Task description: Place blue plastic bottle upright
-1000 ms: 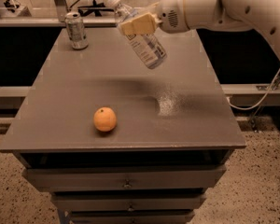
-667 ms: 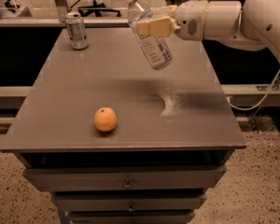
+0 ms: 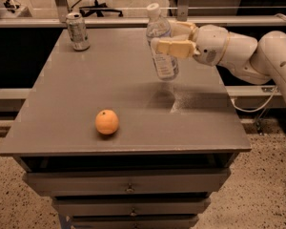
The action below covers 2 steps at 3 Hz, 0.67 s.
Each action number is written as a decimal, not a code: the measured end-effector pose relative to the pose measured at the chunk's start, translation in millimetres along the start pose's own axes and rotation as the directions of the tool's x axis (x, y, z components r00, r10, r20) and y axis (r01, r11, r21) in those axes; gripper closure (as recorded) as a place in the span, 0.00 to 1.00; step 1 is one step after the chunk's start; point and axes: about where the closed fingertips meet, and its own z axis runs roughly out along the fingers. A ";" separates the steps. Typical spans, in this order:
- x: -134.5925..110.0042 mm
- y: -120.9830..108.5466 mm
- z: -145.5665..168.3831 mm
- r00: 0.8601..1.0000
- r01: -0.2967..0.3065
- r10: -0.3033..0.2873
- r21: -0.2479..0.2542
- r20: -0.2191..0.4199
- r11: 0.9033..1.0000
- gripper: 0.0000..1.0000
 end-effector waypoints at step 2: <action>19.4 7.5 -18.5 0.993 0.023 -0.024 0.008 0.114 1.000 1.00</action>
Offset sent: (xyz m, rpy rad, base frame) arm -0.0105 -0.0278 -0.0336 0.1478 -0.0588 -0.0236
